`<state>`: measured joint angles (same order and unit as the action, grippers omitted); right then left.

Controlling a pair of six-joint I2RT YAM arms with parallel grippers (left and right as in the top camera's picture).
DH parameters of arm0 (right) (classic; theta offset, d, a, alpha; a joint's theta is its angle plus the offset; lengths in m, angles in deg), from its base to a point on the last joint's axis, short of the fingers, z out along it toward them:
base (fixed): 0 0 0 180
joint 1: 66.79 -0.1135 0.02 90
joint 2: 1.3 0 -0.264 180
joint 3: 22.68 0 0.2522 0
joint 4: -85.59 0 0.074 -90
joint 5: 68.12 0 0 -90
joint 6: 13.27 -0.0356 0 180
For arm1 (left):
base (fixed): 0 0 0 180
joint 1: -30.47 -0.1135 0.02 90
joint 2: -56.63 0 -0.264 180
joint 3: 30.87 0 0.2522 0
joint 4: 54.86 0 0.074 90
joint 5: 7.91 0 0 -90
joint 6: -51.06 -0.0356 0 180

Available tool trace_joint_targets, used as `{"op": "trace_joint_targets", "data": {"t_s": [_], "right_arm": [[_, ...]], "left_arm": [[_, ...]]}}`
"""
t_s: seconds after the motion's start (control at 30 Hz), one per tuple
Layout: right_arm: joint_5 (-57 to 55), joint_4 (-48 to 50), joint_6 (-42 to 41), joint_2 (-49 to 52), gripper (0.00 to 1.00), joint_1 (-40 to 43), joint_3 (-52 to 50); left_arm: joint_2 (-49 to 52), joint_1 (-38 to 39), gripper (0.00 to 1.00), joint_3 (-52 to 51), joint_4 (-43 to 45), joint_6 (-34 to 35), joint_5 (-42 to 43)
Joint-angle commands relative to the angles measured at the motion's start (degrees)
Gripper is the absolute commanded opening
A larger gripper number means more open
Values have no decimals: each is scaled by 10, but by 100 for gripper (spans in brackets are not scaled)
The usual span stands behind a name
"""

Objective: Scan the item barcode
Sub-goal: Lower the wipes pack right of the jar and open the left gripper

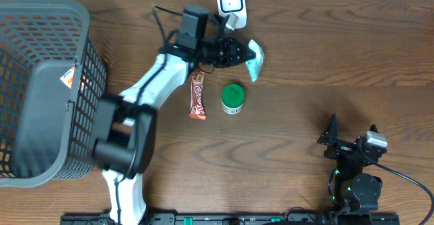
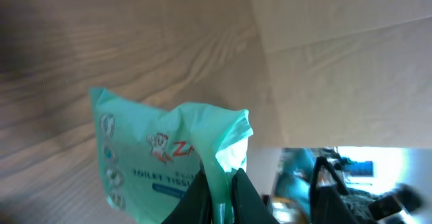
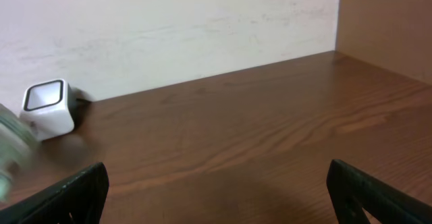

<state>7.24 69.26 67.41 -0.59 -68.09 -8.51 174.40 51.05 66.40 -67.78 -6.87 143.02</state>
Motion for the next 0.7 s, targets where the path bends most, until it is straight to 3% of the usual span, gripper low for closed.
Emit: {"op": "trace_joint_targets", "data": {"t_s": [0.0, 0.1, 0.37, 0.67], "right_arm": [[-1, -2, 8, -2, 99, 2, -1], [-1, -2, 9, -2, 99, 2, -1], [-1, -2, 8, -2, 99, 2, -1], [-1, -2, 8, -2, 99, 2, -1]], "left_arm": [[69, 18, 7, 8, 83, 124, 106], [94, 26, 7, 8, 127, 162, 106], [98, 24, 8, 8, 138, 162, 94], [98, 17, 8, 8, 122, 159, -12]]}}
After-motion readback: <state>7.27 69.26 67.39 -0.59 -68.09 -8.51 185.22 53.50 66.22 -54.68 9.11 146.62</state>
